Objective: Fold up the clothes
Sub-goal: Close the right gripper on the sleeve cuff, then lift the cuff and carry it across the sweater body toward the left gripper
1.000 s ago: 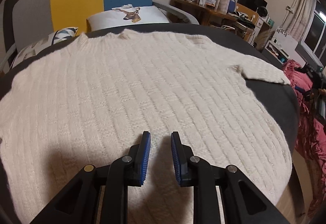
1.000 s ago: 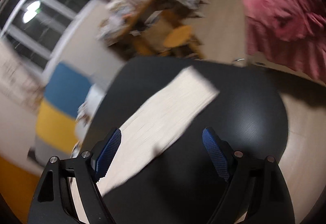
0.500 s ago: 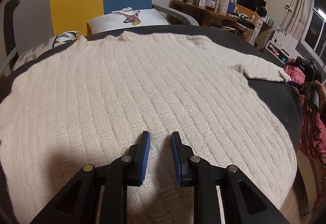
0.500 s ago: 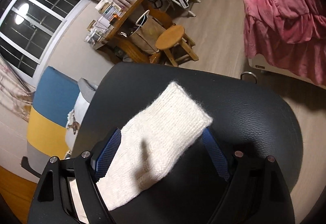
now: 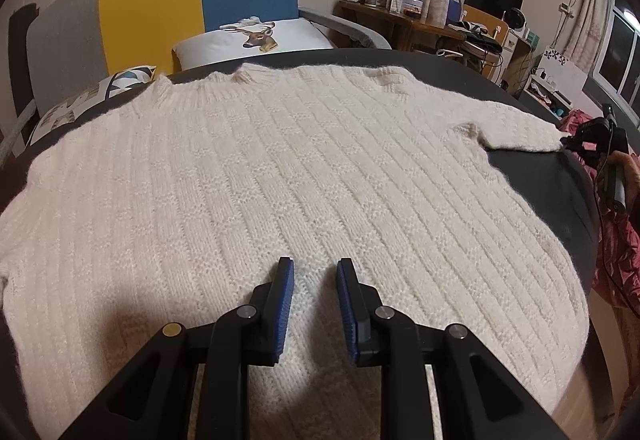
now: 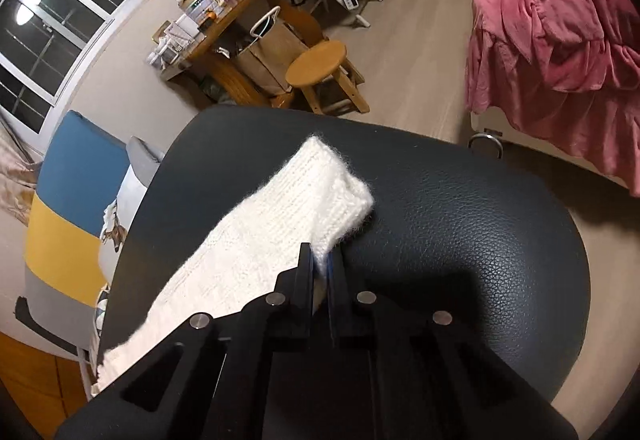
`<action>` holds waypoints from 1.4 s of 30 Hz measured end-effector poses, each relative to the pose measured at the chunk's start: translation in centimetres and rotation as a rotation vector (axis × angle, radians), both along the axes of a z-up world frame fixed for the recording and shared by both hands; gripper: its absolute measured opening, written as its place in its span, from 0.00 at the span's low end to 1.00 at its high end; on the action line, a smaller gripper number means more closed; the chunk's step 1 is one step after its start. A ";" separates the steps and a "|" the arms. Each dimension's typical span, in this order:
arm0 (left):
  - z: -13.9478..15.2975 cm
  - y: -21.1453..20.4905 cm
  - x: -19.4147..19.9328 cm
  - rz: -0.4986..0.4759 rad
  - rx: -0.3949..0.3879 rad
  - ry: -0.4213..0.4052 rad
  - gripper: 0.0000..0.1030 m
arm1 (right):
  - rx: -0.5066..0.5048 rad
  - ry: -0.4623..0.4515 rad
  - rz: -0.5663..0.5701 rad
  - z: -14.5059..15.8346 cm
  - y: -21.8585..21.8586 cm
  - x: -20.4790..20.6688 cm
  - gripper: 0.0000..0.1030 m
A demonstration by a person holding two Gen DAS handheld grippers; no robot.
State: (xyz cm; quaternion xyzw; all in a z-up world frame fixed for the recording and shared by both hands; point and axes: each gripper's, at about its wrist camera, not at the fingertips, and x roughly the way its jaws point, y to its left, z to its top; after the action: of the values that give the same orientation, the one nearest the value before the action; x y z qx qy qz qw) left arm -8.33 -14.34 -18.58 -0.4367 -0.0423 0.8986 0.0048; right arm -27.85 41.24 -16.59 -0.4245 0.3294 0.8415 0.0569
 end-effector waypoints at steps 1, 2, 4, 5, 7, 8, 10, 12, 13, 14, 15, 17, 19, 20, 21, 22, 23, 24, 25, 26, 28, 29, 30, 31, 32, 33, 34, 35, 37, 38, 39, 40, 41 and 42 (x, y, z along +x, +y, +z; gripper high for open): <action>0.0 0.0 0.0 0.000 0.003 -0.001 0.21 | 0.011 0.021 0.009 0.4 -0.3 0.1 0.06; 0.0 -0.1 0.0 0.000 0.007 -0.001 0.21 | 0.016 0.047 0.020 0.8 -0.6 0.2 0.06; 0.0 -0.2 -0.1 0.005 0.022 -0.003 0.21 | -0.001 0.109 0.082 2.3 -2.2 0.3 0.06; 0.0 -0.3 -0.1 0.007 0.031 -0.006 0.21 | -0.012 0.141 0.119 3.2 -3.1 0.4 0.06; 0.2 -0.6 -0.4 0.008 0.053 -0.020 0.21 | -0.032 0.203 0.195 5.0 -5.0 0.4 0.06; 0.3 -0.8 -0.6 0.008 0.072 -0.031 0.21 | -0.043 0.235 0.233 5.8 -6.0 0.4 0.06; 0.5 -1.6 -0.9 0.015 0.140 -0.051 0.21 | -0.063 0.278 0.339 7.5 -9.2 0.2 0.06; 1.0 -3.2 -1.4 0.041 0.264 -0.062 0.21 | -0.089 0.311 0.450 8.8 -13.4 0.1 0.06; 1.3 -3.9 -1.6 0.057 0.311 -0.057 0.21 | -0.107 0.321 0.503 9.3 -15.9 0.0 0.06; 1.7 -4.6 -1.8 0.071 0.346 -0.044 0.21 | -0.130 0.330 0.554 9.5 -18.3 0.1 0.06; 2.4 -5.3 -2.0 0.082 0.366 -0.024 0.21 | -0.153 0.339 0.606 9.8 -20.7 0.1 0.06; 3.9 -6.4 -2.6 0.090 0.370 0.017 0.21 | -0.196 0.349 0.696 10.0 -25.6 0.1 0.06; 5.2 -7.3 -3.4 0.081 0.373 0.052 0.21 | -0.225 0.341 0.778 9.5 -30.8 0.5 0.06; 5.6 -7.7 -3.9 0.079 0.381 0.061 0.21 | -0.225 0.332 0.823 9.0 -33.4 0.9 0.06; 5.8 -8.2 -4.4 0.083 0.388 0.063 0.21 | -0.205 0.315 0.872 8.3 -36.1 1.6 0.06; 5.9 -8.6 -4.9 0.087 0.398 0.062 0.21 | -0.179 0.295 0.919 7.4 -38.5 2.2 0.06; 5.7 -9.1 -5.6 0.089 0.420 0.049 0.21 | -0.146 0.270 0.961 6.4 -40.6 2.9 0.06; 5.2 -9.6 -6.2 0.096 0.445 0.029 0.21 | -0.112 0.244 1.004 5.4 -42.7 3.6 0.06; 4.7 -9.8 -6.7 0.111 0.463 0.012 0.21 | -0.084 0.217 1.039 4.3 -44.5 4.2 0.06; 4.2 -10.0 -7.2 0.117 0.483 -0.002 0.21 | -0.065 0.191 1.058 3.3 -45.7 4.5 0.06; 3.5 -10.2 -7.9 0.119 0.516 -0.021 0.21 | -0.040 0.148 1.071 1.3 -47.1 5.1 0.06; 3.2 -10.3 -8.2 0.120 0.533 -0.027 0.21 | -0.046 0.139 1.070 0.7 -47.1 5.3 0.06; 2.8 -10.5 -8.7 0.117 0.560 -0.033 0.21 | -0.052 0.131 1.068 0.1 -47.1 5.4 0.06; 2.5 -10.6 -9.0 0.117 0.590 -0.041 0.21 | -0.055 0.126 1.066 -0.3 -47.1 5.5 0.06; 2.1 -10.8 -9.5 0.121 0.621 -0.051 0.21 | -0.049 0.129 1.066 -0.5 -47.0 5.4 0.06; 1.9 -10.9 -10.0 0.126 0.650 -0.063 0.21 | -0.039 0.133 1.072 -0.6 -47.1 5.4 0.06; 1.6 -11.0 -10.5 0.128 0.673 -0.073 0.21 | -0.029 0.138 1.078 -0.6 -47.2 5.3 0.06; 1.4 -11.0 -11.0 0.133 0.691 -0.084 0.21 | -0.012 0.142 1.087 -0.7 -47.4 5.4 0.06; 0.8 -11.2 -11.9 0.143 0.722 -0.116 0.21 | 0.037 0.149 1.116 -0.9 -48.0 6.0 0.07; 0.6 -11.2 -12.4 0.147 0.733 -0.136 0.21 | 0.060 0.156 1.127 -0.9 -48.2 6.2 0.07; 0.3 -11.2 -12.8 0.152 0.741 -0.153 0.21 | 0.079 0.163 1.136 -1.0 -48.3 6.4 0.08; 0.0 -11.2 -13.1 0.157 0.746 -0.166 0.21 | 0.092 0.171 1.142 -1.0 -48.3 6.7 0.09; -0.3 -11.2 -13.4 0.161 0.757 -0.179 0.21 | 0.104 0.178 1.149 -1.0 -48.3 7.0 0.09; -0.6 -11.3 -13.6 0.165 0.778 -0.189 0.21 | 0.118 0.186 1.156 -1.0 -48.4 7.2 0.09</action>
State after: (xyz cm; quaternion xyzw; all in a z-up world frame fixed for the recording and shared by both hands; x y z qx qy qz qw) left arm -21.91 -25.62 -19.17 -0.4781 -0.4144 0.7687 0.0935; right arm -20.65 -7.14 -17.61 -0.4557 0.0008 0.7865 -0.4168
